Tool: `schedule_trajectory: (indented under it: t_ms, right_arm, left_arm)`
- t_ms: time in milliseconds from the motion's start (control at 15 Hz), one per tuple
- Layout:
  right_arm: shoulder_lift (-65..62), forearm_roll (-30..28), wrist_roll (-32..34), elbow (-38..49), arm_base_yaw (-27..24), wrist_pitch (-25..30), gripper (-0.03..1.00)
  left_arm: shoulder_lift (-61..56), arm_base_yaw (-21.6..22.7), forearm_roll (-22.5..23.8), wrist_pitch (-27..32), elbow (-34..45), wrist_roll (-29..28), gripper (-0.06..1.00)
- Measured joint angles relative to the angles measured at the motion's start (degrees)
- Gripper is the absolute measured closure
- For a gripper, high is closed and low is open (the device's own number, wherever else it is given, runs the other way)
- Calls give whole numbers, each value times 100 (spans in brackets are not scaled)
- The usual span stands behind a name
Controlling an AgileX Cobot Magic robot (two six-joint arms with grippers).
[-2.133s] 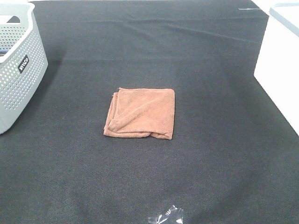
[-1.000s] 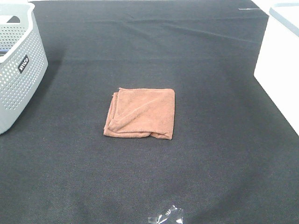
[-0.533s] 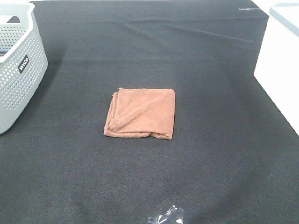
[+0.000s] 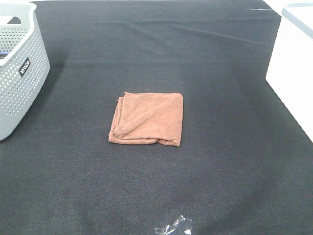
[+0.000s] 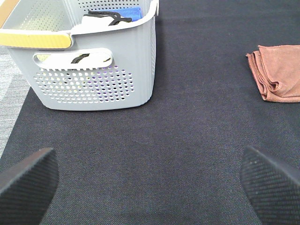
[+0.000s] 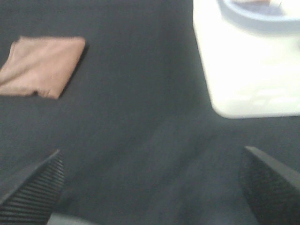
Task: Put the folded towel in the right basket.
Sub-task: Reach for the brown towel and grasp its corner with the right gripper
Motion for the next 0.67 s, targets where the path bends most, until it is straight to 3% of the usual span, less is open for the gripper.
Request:
schedule_trajectory:
  t_ms: [200, 333, 667]
  right_arm:
    - [2389, 688, 0, -1152, 0, 670, 0]
    - [4269, 1094, 0, -2229, 0, 779, 0]
    - [6325, 1604, -189, -3724, 0, 773, 1]
  left_arm:
    - [0, -92, 0, 0, 0, 0, -4]
    - [0, -103, 0, 0, 0, 0, -4]
    - [0, -103, 0, 0, 0, 0, -4]
